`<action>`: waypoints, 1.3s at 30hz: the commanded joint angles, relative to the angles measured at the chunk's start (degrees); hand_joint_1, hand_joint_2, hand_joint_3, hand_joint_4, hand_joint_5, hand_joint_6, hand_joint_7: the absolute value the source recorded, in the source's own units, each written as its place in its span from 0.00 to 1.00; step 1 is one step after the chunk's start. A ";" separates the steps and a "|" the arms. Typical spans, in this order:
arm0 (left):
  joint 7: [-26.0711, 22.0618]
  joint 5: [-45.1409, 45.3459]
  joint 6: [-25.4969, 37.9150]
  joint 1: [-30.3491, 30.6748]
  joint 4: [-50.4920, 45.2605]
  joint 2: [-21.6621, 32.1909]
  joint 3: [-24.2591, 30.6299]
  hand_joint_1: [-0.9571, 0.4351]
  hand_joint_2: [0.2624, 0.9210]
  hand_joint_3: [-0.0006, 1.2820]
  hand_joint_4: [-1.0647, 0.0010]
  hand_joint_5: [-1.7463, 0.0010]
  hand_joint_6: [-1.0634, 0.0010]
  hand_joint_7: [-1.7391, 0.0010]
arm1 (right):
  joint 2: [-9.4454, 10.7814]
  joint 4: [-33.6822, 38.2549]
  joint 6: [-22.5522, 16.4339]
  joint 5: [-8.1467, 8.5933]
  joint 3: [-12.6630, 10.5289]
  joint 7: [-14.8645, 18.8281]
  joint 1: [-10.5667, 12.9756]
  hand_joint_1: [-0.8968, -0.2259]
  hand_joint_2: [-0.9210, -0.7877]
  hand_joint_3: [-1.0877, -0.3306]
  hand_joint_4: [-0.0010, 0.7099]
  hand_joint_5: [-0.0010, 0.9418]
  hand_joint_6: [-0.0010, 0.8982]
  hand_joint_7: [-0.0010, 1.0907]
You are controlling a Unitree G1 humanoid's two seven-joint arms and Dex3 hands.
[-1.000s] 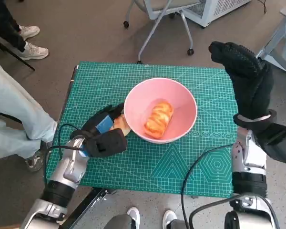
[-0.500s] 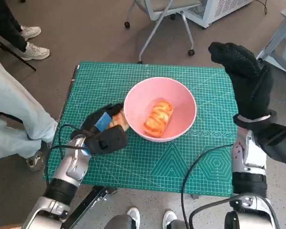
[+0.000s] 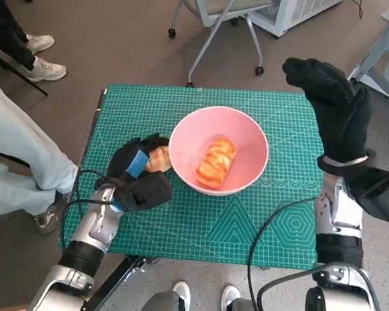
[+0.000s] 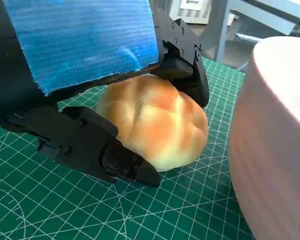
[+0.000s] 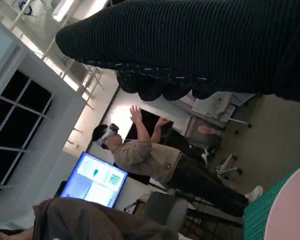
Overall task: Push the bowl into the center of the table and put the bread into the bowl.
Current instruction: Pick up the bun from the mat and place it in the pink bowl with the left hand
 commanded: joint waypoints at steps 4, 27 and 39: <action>-2.82 -1.36 3.99 0.82 -4.54 2.65 3.15 0.69 1.00 0.03 0.30 0.30 0.36 0.43 | -0.15 0.63 0.99 1.11 -0.15 0.99 1.48 0.39 0.00 0.50 0.23 0.00 0.05 0.40; -3.05 -3.31 3.77 2.27 -34.87 1.25 9.53 0.69 0.98 0.01 0.23 0.40 0.35 0.38 | 0.16 0.00 0.90 0.67 0.38 0.52 1.64 0.39 0.00 0.50 0.23 0.00 0.04 0.38; -6.24 -0.77 2.64 -3.51 -35.23 -1.45 4.07 0.69 0.97 0.00 0.21 0.40 0.34 0.40 | -0.07 0.07 0.85 0.73 0.30 0.80 1.92 0.39 0.00 0.50 0.23 0.00 0.03 0.38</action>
